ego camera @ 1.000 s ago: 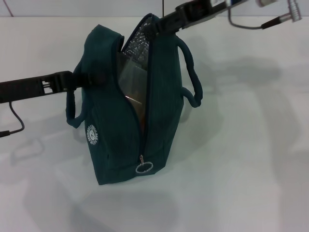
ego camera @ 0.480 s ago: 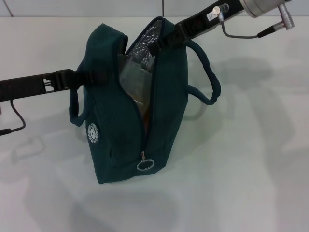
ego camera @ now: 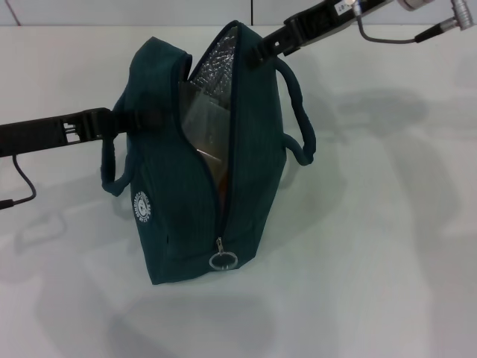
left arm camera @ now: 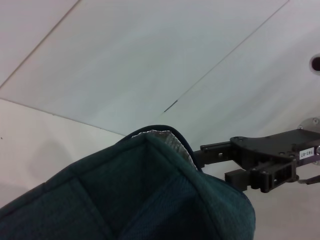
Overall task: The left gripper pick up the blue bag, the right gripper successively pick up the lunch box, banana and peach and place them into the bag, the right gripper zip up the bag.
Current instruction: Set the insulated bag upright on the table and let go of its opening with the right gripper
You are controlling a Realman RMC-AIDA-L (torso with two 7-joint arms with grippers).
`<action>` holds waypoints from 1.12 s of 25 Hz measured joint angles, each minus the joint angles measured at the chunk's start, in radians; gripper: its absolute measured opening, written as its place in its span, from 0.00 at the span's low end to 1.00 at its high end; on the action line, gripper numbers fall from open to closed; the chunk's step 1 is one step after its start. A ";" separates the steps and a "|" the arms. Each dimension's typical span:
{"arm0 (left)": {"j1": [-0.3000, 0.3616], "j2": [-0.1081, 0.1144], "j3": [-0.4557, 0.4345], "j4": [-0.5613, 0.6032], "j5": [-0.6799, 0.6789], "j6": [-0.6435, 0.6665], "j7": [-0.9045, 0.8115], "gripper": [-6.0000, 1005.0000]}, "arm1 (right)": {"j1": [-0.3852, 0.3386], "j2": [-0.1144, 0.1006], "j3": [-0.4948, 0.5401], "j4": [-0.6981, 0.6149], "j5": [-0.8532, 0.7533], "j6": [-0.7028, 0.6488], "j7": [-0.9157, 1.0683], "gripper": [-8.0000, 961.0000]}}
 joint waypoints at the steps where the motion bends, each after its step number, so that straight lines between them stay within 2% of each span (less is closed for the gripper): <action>1: 0.000 0.000 0.000 0.000 0.000 0.000 0.000 0.07 | -0.002 0.000 0.000 -0.003 0.000 -0.002 0.002 0.87; 11: -0.002 -0.002 0.000 0.000 0.000 0.000 0.001 0.07 | -0.026 0.007 -0.008 0.001 -0.003 -0.005 0.006 0.87; 18: -0.005 -0.001 0.000 0.000 0.000 -0.001 0.002 0.07 | -0.026 0.009 -0.015 0.068 -0.006 0.025 -0.001 0.87; 28: -0.004 -0.001 0.000 0.000 0.000 -0.003 0.009 0.07 | -0.018 0.014 -0.082 0.095 -0.001 0.079 -0.009 0.87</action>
